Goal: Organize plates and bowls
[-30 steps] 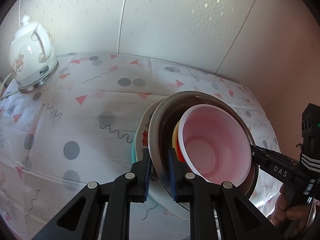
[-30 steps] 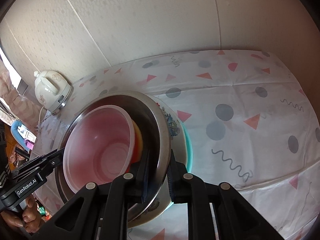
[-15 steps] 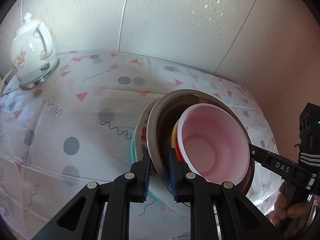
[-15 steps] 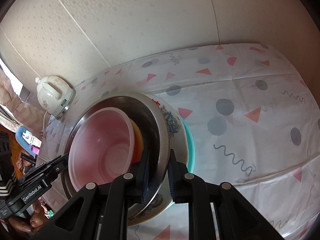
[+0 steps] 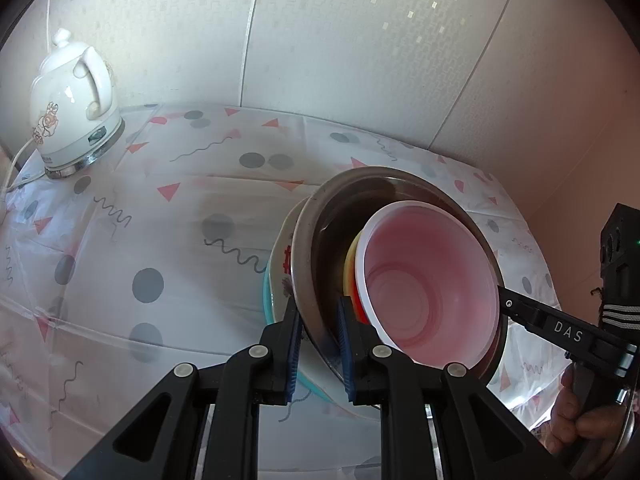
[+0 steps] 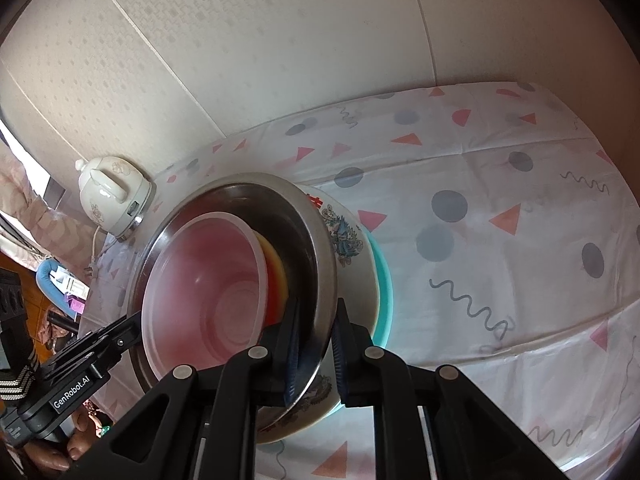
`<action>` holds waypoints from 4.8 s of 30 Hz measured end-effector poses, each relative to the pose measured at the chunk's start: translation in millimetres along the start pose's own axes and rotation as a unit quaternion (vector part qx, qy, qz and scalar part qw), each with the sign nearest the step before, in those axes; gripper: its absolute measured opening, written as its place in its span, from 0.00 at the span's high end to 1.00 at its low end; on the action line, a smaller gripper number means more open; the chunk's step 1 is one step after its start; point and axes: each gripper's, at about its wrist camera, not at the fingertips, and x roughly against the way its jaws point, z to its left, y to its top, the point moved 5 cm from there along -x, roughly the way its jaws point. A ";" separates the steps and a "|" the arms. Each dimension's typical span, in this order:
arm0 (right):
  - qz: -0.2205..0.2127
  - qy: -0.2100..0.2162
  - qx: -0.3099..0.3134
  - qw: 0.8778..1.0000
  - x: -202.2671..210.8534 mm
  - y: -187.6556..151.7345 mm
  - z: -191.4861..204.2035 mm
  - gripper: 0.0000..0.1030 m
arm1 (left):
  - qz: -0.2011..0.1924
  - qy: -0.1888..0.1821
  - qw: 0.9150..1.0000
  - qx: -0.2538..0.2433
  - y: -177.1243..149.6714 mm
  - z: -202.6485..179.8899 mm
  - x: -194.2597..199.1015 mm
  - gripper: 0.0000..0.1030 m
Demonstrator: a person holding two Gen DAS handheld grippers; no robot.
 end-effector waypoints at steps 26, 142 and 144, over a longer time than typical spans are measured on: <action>-0.014 0.001 -0.004 1.000 15.0 -12.2 6.4 0.79 | -0.019 0.002 1.000 0.006 -9.2 -2.0 16.3 0.79; -0.146 -0.144 0.082 0.975 62.3 -60.3 50.0 0.69 | -0.129 0.090 0.987 -0.042 -48.8 -26.7 88.0 0.42; -0.145 -0.143 0.083 0.976 61.6 -60.2 49.9 0.69 | -0.128 0.089 0.987 -0.041 -49.1 -27.4 87.3 0.41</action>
